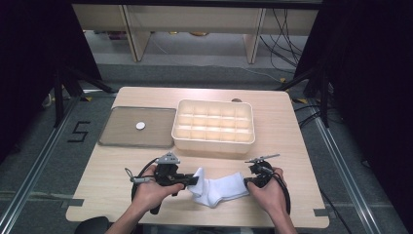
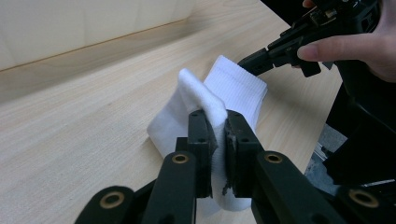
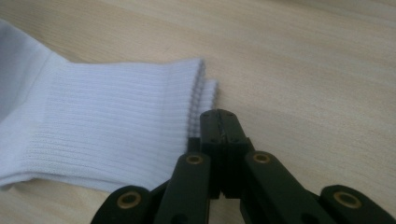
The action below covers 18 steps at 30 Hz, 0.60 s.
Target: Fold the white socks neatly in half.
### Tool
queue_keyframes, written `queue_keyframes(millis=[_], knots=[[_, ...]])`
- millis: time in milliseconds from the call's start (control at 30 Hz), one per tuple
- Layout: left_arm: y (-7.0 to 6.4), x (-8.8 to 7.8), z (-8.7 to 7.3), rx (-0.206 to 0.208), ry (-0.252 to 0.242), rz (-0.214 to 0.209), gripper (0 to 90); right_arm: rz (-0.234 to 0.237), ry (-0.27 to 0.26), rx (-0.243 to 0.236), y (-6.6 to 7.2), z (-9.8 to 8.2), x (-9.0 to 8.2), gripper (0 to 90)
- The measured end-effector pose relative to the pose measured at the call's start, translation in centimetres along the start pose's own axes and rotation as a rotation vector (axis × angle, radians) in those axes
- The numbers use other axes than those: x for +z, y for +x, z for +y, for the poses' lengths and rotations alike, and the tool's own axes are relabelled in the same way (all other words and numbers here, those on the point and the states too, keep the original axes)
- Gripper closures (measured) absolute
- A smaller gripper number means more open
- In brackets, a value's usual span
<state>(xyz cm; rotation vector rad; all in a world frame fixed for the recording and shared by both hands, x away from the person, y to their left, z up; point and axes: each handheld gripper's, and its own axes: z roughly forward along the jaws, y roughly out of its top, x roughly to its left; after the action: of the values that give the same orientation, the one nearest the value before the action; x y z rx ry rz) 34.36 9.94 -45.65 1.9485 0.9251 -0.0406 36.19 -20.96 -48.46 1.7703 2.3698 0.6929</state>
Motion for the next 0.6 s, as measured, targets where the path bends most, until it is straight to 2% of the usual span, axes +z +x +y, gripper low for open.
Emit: queue_keyframes(millis=[367, 400, 433, 467, 500, 533, 600], knots=[[0.06, -0.01, 0.1, 0.002, -0.001, 0.002, 82.0, 0.002, 0.021, -0.018, 0.71, 0.03, 0.18, 90.0], [0.06, -0.01, 0.1, 0.002, -0.001, 0.002, 82.0, 0.009, 0.007, -0.01, 0.85, 0.0, 0.18, 90.0], [0.06, -0.01, 0.11, 0.001, -0.001, 0.002, 82.0, 0.015, -0.004, -0.036, 0.74, 0.03, 0.33, 90.0], [0.03, 0.0, 0.14, 0.003, -0.004, 0.004, 82.0, 0.0, 0.019, -0.025, 0.81, -0.01, 0.25, 90.0], [0.03, 0.0, 0.14, 0.003, -0.004, 0.004, 82.0, 0.0, 0.019, -0.025, 0.81, -0.01, 0.25, 90.0], [0.04, 0.01, 0.16, 0.004, -0.004, 0.004, 82.0, 0.015, 0.003, -0.047, 0.8, -0.01, 0.38, 90.0], [0.05, 0.04, 0.16, 0.005, -0.001, 0.003, 82.0, 0.02, 0.004, -0.034, 0.99, 0.01, 0.4, 90.0]])
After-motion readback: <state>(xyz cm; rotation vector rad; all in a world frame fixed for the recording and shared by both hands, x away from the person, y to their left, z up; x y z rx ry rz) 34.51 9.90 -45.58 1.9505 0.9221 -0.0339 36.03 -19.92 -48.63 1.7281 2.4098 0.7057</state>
